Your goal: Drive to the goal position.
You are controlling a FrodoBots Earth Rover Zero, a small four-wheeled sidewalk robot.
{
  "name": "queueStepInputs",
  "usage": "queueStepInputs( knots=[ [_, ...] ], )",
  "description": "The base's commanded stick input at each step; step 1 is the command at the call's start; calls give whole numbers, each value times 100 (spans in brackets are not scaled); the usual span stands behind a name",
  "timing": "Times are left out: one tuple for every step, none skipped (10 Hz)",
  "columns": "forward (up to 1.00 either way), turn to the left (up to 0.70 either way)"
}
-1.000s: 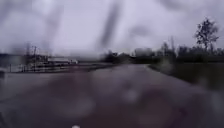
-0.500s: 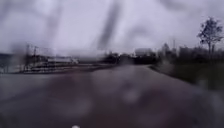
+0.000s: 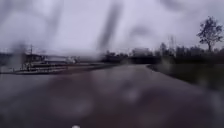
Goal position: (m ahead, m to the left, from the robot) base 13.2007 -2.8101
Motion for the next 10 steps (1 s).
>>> queueStepInputs(
  knots=[
    [63, 0],
    [63, -8],
    [63, -19],
    [63, -28],
    [63, -32],
    [63, -32],
    [63, -32],
    [63, -32],
    [63, -31],
    [63, -14]
  ],
)
